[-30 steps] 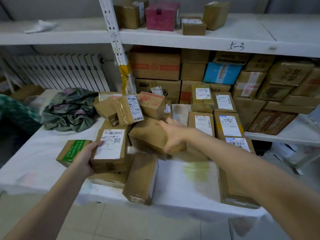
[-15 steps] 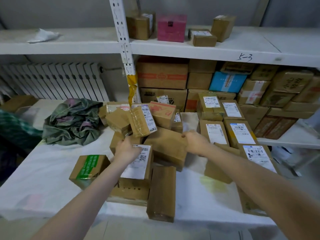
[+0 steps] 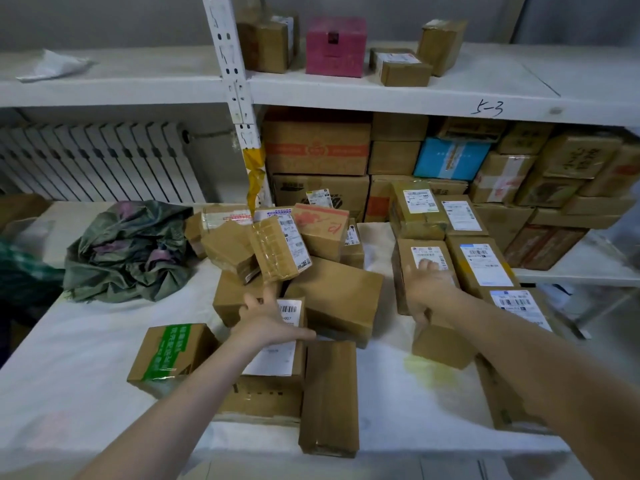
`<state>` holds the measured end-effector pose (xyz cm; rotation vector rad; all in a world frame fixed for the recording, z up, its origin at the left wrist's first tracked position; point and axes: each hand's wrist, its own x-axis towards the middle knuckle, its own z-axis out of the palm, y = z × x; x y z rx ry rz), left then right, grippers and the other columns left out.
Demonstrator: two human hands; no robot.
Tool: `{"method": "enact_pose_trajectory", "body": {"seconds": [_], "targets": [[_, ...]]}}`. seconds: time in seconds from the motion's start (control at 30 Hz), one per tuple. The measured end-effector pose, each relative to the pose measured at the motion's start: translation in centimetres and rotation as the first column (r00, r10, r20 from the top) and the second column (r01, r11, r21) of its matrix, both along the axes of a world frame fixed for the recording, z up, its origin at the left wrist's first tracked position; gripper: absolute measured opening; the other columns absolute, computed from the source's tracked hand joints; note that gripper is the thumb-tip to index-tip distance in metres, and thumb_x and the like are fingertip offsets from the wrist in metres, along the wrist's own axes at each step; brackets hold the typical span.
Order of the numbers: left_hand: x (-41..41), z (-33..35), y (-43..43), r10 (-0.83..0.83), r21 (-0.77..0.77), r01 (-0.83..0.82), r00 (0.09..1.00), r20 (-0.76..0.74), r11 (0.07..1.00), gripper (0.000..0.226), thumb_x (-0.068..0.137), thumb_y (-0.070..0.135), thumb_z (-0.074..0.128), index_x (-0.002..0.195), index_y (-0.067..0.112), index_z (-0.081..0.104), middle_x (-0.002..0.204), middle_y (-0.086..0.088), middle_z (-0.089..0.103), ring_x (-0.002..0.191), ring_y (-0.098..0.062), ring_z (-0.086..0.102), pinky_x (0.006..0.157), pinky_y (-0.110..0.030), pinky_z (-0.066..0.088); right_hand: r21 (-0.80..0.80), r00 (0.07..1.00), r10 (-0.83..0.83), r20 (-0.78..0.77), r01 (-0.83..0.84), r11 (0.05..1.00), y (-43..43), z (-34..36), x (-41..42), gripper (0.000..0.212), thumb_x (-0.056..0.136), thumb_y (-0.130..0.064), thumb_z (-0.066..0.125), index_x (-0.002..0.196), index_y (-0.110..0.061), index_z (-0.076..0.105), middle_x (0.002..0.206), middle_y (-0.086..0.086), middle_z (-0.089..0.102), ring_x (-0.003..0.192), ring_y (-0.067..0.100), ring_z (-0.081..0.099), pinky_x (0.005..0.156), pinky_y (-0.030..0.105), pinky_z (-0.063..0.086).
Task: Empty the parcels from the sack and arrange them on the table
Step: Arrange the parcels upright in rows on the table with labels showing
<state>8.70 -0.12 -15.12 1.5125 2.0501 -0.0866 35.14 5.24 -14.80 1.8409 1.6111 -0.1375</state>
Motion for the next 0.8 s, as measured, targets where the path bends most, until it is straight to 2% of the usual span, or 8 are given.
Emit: {"method": "enact_pose_trajectory", "body": {"seconds": [0.1, 0.2, 0.3, 0.37, 0.5, 0.57, 0.67, 0.8], "targets": [[0.2, -0.4, -0.8, 0.042, 0.005, -0.042, 0.999, -0.034, 0.999, 0.13, 0.06, 0.06, 0.08, 0.152, 0.024, -0.004, 0.147, -0.012, 0.01, 0.139, -0.035, 0.017, 0.105, -0.047, 0.037, -0.156, 0.999, -0.008, -0.033, 0.003, 0.988, 0.3, 0.1, 1.9, 0.113, 0.066, -0.026, 0.083, 0.151, -0.013, 0.009, 0.145, 0.016, 0.031, 0.137, 0.037, 0.031, 0.109, 0.056, 0.031], [0.4, 0.3, -0.5, 0.108, 0.062, -0.107, 0.994, -0.009, 0.992, 0.113, 0.062, 0.056, 0.079, 0.148, 0.024, 0.014, 0.143, -0.012, 0.017, 0.136, -0.035, 0.023, 0.104, -0.049, 0.039, -0.253, 0.988, 0.023, -0.155, -0.062, 0.966, 0.1, 0.2, 2.6, 0.092, 0.069, -0.026, 0.081, 0.144, -0.013, 0.029, 0.134, 0.008, 0.045, 0.124, 0.028, 0.047, 0.102, 0.043, 0.044], [2.2, 1.6, 0.1, 0.073, 0.077, -0.076, 0.996, 0.045, 0.994, 0.107, 0.063, 0.055, 0.078, 0.147, 0.024, 0.019, 0.143, -0.012, 0.017, 0.135, -0.035, 0.026, 0.106, -0.047, 0.039, -0.152, 0.965, 0.105, -0.242, -0.144, 0.978, -0.5, 0.5, 3.1, 0.089, 0.06, -0.039, 0.084, 0.135, -0.017, 0.041, 0.123, 0.003, 0.05, 0.11, 0.02, 0.052, 0.079, 0.031, 0.048], [3.7, 2.7, 0.4, 0.038, 0.11, -0.048, 0.996, 0.086, 0.993, 0.108, 0.064, 0.054, 0.077, 0.149, 0.024, 0.016, 0.145, -0.012, 0.015, 0.135, -0.036, 0.026, 0.107, -0.045, 0.038, -0.032, 0.953, 0.18, -0.244, -0.194, 0.981, -1.0, 0.9, 3.2, 0.095, 0.058, -0.045, 0.083, 0.137, -0.017, 0.038, 0.125, 0.004, 0.047, 0.112, 0.022, 0.049, 0.076, 0.031, 0.046], [6.8, 4.0, 0.5, -0.032, 0.126, 0.012, 0.987, 0.157, 0.992, 0.106, 0.065, 0.054, 0.077, 0.148, 0.022, 0.019, 0.141, -0.011, 0.019, 0.134, -0.035, 0.028, 0.105, -0.041, 0.038, 0.122, 0.943, 0.331, -0.049, -0.323, 0.939, -3.6, 0.3, 3.3, 0.112, 0.06, -0.042, 0.083, 0.146, -0.012, 0.017, 0.136, 0.011, 0.036, 0.125, 0.028, 0.038, 0.076, 0.033, 0.043], [7.8, 4.0, 0.4, -0.054, 0.119, 0.034, 0.983, 0.175, 0.992, 0.107, 0.059, 0.057, 0.077, 0.145, 0.022, 0.023, 0.138, -0.01, 0.02, 0.131, -0.035, 0.031, 0.104, -0.042, 0.04, 0.123, 0.948, 0.318, -0.011, -0.315, 0.941, -5.3, -1.3, 3.0, 0.098, 0.07, -0.028, 0.081, 0.144, -0.01, 0.019, 0.137, 0.015, 0.037, 0.125, 0.03, 0.042, 0.078, 0.035, 0.045], [9.3, 4.2, 0.1, -0.085, 0.141, 0.054, 0.969, 0.23, 0.989, 0.103, 0.061, 0.054, 0.078, 0.144, 0.023, 0.026, 0.14, -0.01, 0.019, 0.131, -0.034, 0.032, 0.104, -0.039, 0.041, 0.12, 0.964, 0.25, -0.09, -0.239, 0.964, -6.8, -4.1, 4.0, 0.072, 0.087, -0.004, 0.059, 0.147, -0.007, 0.019, 0.142, 0.017, 0.034, 0.125, 0.036, 0.048, 0.089, 0.043, 0.05], [11.4, 3.9, -1.2, -0.154, 0.117, 0.121, 0.926, 0.345, 0.986, 0.104, 0.066, 0.048, 0.079, 0.149, 0.025, 0.022, 0.137, -0.006, 0.022, 0.131, -0.027, 0.033, 0.101, -0.034, 0.041, 0.084, 0.956, 0.284, -0.068, -0.278, 0.957, -7.8, -5.5, 6.6, 0.043, 0.092, -0.002, 0.05, 0.134, -0.007, 0.045, 0.134, 0.015, 0.05, 0.119, 0.033, 0.055, 0.092, 0.042, 0.051]]}}
